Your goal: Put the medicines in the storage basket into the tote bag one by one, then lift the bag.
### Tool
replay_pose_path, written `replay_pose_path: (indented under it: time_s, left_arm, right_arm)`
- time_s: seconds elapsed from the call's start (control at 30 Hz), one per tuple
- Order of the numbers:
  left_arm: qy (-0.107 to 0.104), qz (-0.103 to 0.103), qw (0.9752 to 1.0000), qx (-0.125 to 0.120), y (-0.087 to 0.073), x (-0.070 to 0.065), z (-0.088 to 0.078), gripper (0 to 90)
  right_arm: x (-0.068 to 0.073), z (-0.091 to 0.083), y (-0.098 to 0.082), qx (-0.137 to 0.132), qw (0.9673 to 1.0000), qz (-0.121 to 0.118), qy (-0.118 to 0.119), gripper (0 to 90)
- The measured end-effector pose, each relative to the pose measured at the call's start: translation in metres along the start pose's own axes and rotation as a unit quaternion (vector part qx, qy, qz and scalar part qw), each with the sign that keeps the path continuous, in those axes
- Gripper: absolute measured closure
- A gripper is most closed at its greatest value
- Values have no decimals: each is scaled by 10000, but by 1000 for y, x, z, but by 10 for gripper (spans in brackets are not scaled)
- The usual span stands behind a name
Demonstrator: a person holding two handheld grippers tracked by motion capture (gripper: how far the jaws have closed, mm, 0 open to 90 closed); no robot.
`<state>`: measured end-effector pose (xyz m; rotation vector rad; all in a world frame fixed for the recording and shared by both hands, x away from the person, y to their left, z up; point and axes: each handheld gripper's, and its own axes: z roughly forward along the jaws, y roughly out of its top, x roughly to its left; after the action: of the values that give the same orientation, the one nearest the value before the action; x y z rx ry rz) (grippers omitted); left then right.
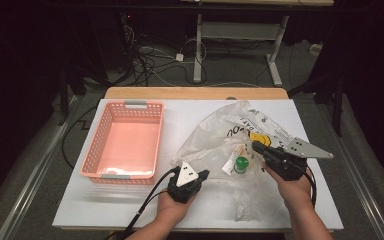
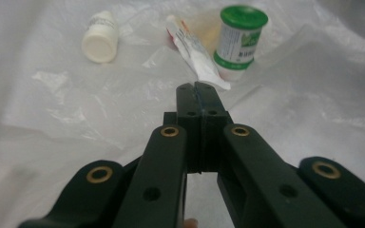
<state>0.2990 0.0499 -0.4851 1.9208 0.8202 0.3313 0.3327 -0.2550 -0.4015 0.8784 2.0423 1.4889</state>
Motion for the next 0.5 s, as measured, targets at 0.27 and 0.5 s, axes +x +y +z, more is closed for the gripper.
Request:
replay_pose_path:
  time_s: [0.27, 0.5]
  left_arm:
    - [221, 347, 9980, -489, 0, 0, -6, 885]
    - [332, 327, 9954, -838, 6, 5, -14, 885]
  right_arm:
    - [0, 1, 0, -35, 10000, 17, -35, 900]
    - [3, 2, 2, -92, 9999, -28, -65, 900]
